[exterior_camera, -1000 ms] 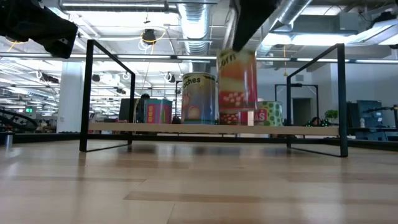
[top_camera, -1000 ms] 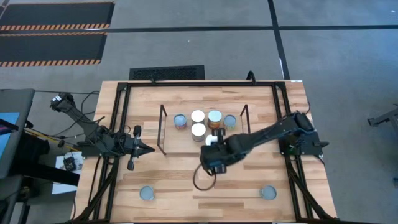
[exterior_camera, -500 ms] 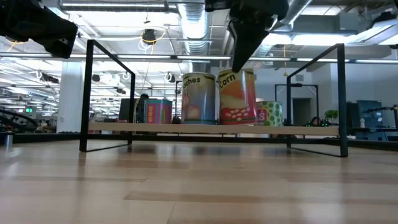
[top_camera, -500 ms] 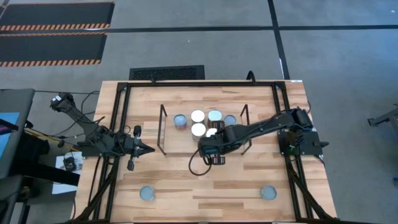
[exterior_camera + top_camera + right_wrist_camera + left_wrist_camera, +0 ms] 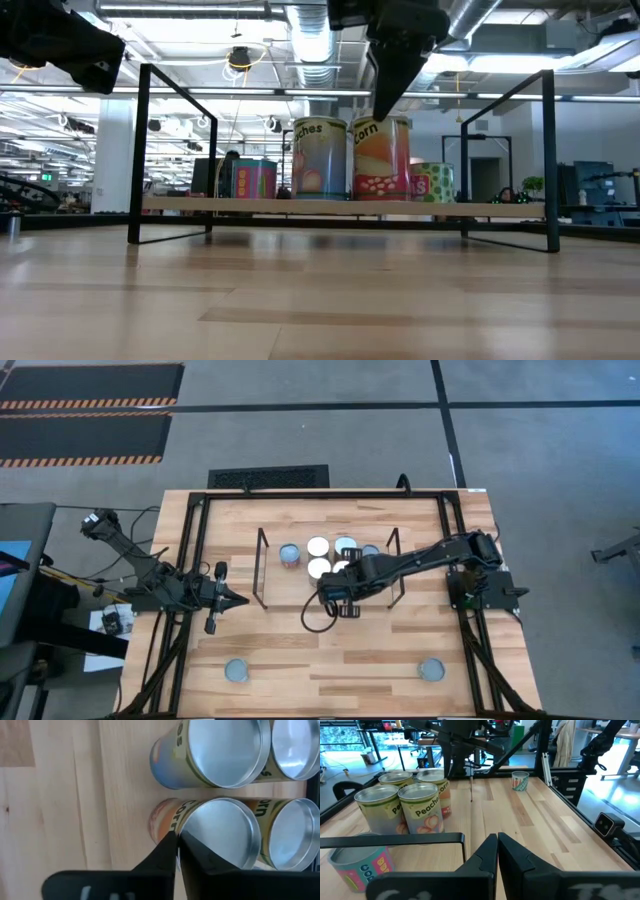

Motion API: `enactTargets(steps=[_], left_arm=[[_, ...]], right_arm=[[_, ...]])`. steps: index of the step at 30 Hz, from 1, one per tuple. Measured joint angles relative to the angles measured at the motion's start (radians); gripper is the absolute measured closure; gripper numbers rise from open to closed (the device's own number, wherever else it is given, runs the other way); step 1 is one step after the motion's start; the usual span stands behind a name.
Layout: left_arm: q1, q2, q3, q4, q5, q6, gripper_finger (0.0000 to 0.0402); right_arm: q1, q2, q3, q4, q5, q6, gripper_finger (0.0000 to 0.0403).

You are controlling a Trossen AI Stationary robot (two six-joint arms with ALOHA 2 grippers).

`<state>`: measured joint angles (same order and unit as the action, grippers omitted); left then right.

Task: Pick and place cans onto a shelf
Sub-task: Put the canned corn on the shelf, then put the canned carrots on the shelf

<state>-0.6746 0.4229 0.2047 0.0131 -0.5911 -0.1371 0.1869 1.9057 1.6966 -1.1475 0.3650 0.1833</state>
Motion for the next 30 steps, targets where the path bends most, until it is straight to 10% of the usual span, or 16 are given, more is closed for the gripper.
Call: enactTargets(steps=[17, 30], left_arm=[[0.000, 0.000, 0.000, 0.000, 0.000, -0.005, 0.0400], [0.000, 0.000, 0.000, 0.000, 0.000, -0.002, 0.0400]], right_arm=[[0.026, -0.017, -0.002, 0.002, 0.089, -0.003, 0.0321], [0.310, -0.195, -0.196, 0.340, 0.182, 0.030, 0.0395]])
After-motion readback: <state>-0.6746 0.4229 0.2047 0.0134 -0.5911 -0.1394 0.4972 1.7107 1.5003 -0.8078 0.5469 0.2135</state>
